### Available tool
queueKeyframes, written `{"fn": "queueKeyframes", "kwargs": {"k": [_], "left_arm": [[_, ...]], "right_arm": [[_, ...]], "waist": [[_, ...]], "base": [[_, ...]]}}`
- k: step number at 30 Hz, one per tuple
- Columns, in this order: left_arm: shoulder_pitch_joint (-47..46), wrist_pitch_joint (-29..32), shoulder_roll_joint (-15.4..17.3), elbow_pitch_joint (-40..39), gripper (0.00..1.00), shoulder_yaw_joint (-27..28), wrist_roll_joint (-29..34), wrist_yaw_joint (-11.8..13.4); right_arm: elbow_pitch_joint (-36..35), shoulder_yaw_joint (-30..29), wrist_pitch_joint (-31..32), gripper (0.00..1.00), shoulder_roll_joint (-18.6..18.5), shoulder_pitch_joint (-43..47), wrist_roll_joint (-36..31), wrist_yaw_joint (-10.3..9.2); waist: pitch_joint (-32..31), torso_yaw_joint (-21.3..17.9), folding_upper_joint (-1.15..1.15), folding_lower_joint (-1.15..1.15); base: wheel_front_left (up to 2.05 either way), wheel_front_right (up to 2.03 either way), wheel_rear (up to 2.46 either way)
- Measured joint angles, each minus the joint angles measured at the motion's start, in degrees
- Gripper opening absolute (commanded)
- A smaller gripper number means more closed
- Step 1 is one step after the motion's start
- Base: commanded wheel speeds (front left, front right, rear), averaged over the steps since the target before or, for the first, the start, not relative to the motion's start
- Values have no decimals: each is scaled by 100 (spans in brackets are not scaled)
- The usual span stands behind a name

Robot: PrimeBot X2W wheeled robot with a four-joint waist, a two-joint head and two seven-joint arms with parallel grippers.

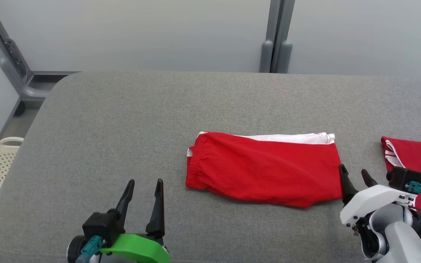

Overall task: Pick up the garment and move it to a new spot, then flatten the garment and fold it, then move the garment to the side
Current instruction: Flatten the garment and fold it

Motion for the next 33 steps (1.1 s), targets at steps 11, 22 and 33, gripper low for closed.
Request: {"fn": "queueKeyframes", "kwargs": {"k": [11,22,33], "left_arm": [[494,-56,252,188,100,495,-107,118],[1054,-76,454,121,100,1012,-330,82],[1149,111,543,156,100,787,-185,-142]], "right_arm": [[-1059,132,-749,100,226,568,-649,0],[-1545,492,-1046,100,255,1235,-695,0],[-1410,704,-1132,100,257,1461,-850,0]], "waist": [[-273,-228,0,0],[-540,-460,0,0],[-571,-647,0,0]], "base": [[0,0,0],[0,0,0],[0,0,0]]}}
